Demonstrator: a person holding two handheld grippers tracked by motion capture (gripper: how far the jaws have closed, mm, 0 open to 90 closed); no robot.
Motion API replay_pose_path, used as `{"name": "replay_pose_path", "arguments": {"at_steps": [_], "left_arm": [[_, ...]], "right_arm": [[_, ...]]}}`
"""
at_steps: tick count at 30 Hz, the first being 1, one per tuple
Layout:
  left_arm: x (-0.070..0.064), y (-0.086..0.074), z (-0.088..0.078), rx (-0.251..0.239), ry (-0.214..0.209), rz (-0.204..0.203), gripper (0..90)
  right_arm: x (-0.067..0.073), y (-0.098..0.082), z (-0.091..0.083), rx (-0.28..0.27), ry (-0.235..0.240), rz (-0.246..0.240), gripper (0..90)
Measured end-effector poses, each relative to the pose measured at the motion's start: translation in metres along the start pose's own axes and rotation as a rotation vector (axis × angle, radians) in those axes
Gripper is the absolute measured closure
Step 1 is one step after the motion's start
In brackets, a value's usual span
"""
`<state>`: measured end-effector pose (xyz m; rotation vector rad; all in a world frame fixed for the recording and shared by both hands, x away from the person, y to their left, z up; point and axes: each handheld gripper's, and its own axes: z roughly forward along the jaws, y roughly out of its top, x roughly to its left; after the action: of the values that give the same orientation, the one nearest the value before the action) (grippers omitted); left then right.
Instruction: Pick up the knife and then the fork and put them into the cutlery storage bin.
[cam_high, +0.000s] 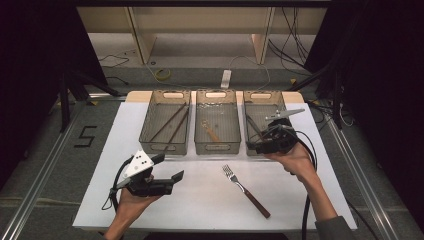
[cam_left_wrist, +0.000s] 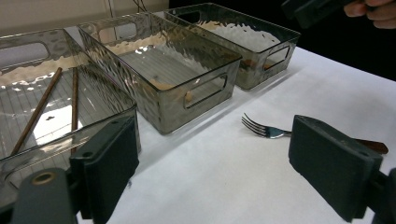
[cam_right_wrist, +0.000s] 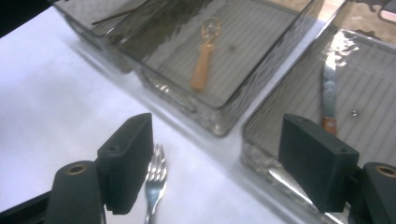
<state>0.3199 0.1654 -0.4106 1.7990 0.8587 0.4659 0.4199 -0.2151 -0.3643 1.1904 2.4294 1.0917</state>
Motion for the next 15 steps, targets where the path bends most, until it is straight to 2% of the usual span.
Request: {"name": "replay_pose_path", "arguments": {"at_steps": [3, 15], "left_arm": [[-0.001, 0.000, 0.000, -0.002, -0.003, 0.002, 15.4], [0.000, 0.000, -0.002, -0.010, -0.002, -0.003, 15.4]], "right_arm": [[0.007, -0.007, 0.001, 0.022, -0.003, -0.029, 27.2], [0.022, -0.024, 0.004, 0.082, 0.022, -0.057, 25.8]]}}
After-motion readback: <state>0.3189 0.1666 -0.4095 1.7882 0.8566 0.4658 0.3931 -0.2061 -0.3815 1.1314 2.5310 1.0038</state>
